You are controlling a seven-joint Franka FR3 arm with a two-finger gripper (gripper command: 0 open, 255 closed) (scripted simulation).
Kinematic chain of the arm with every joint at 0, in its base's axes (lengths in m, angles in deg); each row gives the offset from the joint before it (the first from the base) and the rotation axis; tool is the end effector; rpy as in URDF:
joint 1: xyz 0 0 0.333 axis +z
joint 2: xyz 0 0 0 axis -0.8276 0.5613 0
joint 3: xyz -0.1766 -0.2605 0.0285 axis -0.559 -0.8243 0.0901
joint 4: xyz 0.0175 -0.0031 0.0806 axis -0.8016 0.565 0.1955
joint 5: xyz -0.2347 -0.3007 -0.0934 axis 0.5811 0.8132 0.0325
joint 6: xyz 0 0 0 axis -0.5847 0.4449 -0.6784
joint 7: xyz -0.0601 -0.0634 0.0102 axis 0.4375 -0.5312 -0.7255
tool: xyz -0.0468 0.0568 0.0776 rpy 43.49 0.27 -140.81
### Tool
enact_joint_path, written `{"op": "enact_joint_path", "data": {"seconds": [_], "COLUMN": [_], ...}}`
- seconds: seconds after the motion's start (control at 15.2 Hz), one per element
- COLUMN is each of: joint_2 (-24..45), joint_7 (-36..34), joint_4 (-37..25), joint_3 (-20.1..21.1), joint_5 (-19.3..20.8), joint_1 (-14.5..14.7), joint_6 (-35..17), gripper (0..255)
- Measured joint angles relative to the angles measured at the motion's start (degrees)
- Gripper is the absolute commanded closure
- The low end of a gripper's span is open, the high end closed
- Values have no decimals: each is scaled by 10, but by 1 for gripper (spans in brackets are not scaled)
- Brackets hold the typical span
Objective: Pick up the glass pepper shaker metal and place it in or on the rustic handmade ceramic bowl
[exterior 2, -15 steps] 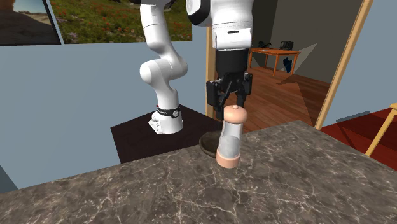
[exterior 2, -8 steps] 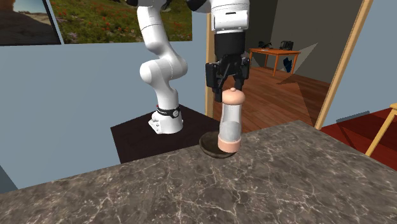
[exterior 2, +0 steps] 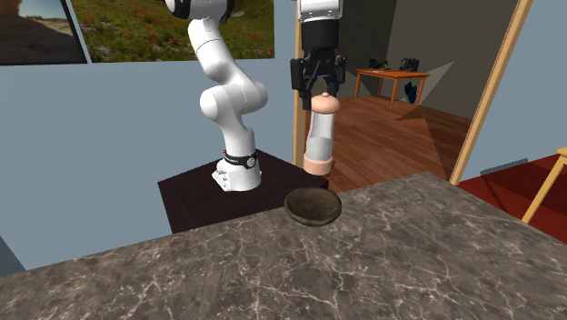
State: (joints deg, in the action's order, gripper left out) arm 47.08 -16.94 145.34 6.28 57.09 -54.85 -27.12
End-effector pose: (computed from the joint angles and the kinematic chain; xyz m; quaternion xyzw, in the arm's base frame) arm 0.3606 -0.0346 0.5453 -0.9958 0.0808 -0.0435 0.0023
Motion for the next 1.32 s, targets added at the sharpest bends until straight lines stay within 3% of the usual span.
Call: {"op": "enact_joint_path", "data": {"seconds": [0.33,1.32], "joint_2": [-52,-55], "joint_7": [-26,-29], "joint_4": [24,137], "joint_3": [24,24], "joint_5": [-11,-9], "joint_1": [8,7], "joint_6": [30,-81], "gripper": [255,255]}}
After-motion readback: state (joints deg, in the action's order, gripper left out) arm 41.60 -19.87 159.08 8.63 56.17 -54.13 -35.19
